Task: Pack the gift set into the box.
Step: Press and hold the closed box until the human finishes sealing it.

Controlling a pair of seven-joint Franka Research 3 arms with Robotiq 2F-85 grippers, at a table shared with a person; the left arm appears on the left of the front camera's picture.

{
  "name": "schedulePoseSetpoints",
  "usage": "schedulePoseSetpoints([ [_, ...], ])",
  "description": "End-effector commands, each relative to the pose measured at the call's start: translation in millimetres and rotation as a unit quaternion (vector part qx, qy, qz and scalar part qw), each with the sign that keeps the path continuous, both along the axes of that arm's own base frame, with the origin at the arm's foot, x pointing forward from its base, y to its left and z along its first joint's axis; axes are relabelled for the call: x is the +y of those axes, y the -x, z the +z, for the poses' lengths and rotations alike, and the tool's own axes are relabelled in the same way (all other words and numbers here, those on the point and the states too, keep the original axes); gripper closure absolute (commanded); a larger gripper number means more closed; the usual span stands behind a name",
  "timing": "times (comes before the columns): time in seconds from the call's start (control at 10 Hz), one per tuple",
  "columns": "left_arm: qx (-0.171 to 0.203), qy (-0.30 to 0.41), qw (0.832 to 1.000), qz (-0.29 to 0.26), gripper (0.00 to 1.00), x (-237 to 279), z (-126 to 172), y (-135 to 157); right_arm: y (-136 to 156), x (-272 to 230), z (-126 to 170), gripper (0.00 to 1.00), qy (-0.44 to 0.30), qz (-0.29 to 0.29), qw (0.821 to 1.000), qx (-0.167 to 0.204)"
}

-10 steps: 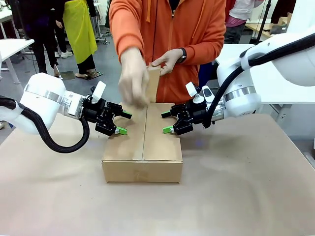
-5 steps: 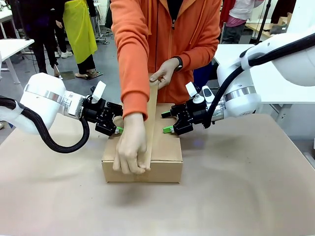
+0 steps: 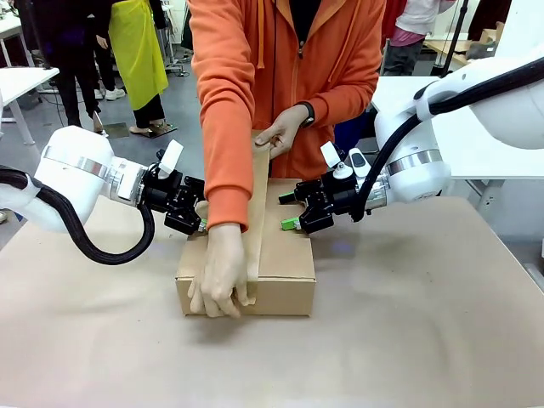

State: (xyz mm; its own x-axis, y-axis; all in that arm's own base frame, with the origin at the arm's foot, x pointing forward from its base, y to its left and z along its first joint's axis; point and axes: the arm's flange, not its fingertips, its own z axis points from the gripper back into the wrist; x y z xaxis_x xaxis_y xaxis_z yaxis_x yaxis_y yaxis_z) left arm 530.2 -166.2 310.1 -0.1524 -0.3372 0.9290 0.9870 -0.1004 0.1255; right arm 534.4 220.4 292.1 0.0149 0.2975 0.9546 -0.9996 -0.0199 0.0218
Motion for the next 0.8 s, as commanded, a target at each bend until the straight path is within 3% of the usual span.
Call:
schedulePoseSetpoints([
  [0.0,-0.007,0.003,1.0,-0.003,0.0,-0.3,-3.0,2.1,2.0,-0.4,-1.7,0.0,0.004,-0.001,1.0,0.001],
  [0.7,-0.007,0.003,1.0,-0.003,0.0,-0.3,-3.0,2.1,2.0,-0.4,-1.7,0.0,0.004,-0.001,1.0,0.001],
])
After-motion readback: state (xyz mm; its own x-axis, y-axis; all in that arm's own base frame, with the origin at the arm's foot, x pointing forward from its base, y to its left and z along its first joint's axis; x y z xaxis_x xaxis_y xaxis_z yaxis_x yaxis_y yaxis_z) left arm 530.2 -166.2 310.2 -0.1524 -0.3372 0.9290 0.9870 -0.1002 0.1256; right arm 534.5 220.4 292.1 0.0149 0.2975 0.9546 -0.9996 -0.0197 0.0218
